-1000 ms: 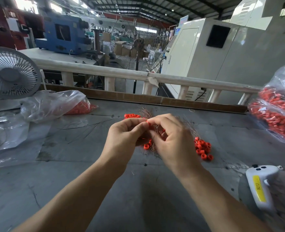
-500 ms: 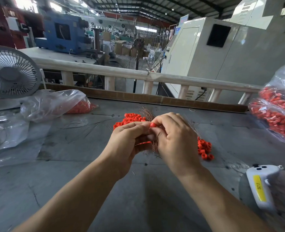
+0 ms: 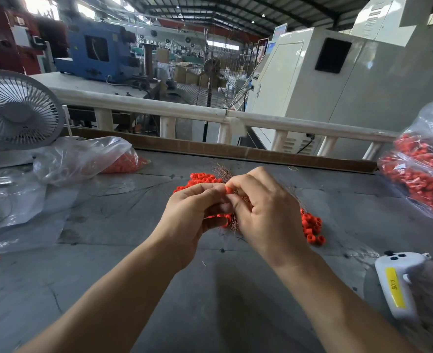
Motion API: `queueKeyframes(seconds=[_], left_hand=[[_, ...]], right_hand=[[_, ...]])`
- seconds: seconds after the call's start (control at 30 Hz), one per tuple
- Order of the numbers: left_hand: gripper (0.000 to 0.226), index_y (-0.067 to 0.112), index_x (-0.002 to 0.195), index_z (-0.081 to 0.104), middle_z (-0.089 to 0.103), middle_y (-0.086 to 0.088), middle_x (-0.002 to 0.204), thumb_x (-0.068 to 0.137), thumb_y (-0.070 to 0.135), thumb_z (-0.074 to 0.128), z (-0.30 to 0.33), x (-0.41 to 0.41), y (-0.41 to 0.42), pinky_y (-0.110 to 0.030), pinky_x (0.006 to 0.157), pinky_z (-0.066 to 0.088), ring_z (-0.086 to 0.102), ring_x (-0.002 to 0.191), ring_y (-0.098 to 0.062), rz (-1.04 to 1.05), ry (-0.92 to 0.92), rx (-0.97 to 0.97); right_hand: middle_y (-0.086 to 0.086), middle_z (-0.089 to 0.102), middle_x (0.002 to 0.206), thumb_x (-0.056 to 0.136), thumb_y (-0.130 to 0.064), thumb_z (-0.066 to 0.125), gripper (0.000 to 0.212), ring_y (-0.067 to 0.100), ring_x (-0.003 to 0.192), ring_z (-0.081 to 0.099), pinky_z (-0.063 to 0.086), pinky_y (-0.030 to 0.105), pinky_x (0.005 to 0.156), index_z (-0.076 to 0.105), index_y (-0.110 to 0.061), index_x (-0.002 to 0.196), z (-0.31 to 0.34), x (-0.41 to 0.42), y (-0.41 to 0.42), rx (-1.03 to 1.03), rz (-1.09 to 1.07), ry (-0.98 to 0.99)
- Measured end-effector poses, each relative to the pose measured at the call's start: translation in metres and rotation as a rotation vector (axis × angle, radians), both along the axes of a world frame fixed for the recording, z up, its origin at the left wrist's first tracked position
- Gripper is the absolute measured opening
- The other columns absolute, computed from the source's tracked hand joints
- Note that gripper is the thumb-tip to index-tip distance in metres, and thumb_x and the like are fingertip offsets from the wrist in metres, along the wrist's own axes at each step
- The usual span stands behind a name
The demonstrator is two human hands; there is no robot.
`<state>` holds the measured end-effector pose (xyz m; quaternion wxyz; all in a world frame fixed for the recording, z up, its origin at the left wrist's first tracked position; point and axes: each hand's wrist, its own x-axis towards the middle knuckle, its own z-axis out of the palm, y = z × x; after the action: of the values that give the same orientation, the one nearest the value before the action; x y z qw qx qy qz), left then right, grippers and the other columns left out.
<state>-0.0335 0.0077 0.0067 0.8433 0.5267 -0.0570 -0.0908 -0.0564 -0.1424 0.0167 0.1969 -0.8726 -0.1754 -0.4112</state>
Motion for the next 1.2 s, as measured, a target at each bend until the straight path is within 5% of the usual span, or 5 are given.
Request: queueKeyframes(seconds=[0.13, 0.6, 0.8, 0.93, 1.2], left_hand=[[0.023, -0.005, 0.113, 0.070, 0.066, -0.020, 0.093, 0.098, 0.011, 0.063, 0.000, 0.001, 0.000, -0.035, 0.077, 0.056, 0.062, 0.084, -0.027, 0.016, -0.014, 0.015], [0.022, -0.003, 0.110, 0.072, 0.073, -0.013, 0.090, 0.095, 0.014, 0.068, -0.002, 0.002, 0.001, -0.026, 0.062, 0.058, 0.067, 0.074, -0.020, 0.073, -0.013, -0.002], [0.006, 0.004, 0.094, 0.073, 0.073, -0.013, 0.083, 0.089, 0.002, 0.073, -0.003, 0.004, 0.004, -0.027, 0.064, 0.059, 0.069, 0.072, -0.020, 0.205, -0.035, 0.053], [0.012, 0.008, 0.089, 0.068, 0.075, -0.020, 0.089, 0.087, -0.002, 0.075, -0.002, 0.006, 0.006, -0.037, 0.070, 0.063, 0.069, 0.074, -0.024, 0.337, -0.115, 0.114], [0.039, 0.017, 0.115, 0.058, 0.079, -0.009, 0.088, 0.086, 0.001, 0.078, 0.000, 0.009, 0.008, -0.030, 0.068, 0.063, 0.075, 0.073, -0.019, 0.365, -0.058, 0.061]], right_hand=[[-0.006, 0.068, 0.093, 0.093, -0.021, 0.074, 0.015, 0.016, 0.083, 0.066, 0.056, 0.040, 0.067, 0.072, -0.019, 0.108, -0.001, -0.002, 0.000, -0.013, 0.019, 0.021], [-0.006, 0.071, 0.106, 0.094, -0.015, 0.072, 0.021, 0.007, 0.094, 0.066, 0.043, 0.006, 0.082, 0.070, -0.017, 0.115, -0.007, 0.000, 0.003, 0.089, 0.084, 0.100], [-0.006, 0.074, 0.107, 0.092, -0.011, 0.075, 0.023, 0.005, 0.096, 0.066, 0.042, 0.002, 0.085, 0.070, -0.016, 0.114, -0.010, 0.003, 0.003, 0.088, 0.105, 0.107], [-0.009, 0.071, 0.102, 0.089, -0.014, 0.078, 0.020, 0.005, 0.089, 0.063, 0.050, 0.017, 0.081, 0.071, -0.019, 0.108, -0.012, 0.004, 0.003, 0.069, 0.130, 0.157], [-0.017, 0.060, 0.094, 0.087, -0.017, 0.079, 0.018, -0.010, 0.076, 0.049, 0.036, 0.007, 0.071, 0.070, -0.023, 0.101, -0.015, 0.006, 0.001, 0.090, 0.172, 0.217]])
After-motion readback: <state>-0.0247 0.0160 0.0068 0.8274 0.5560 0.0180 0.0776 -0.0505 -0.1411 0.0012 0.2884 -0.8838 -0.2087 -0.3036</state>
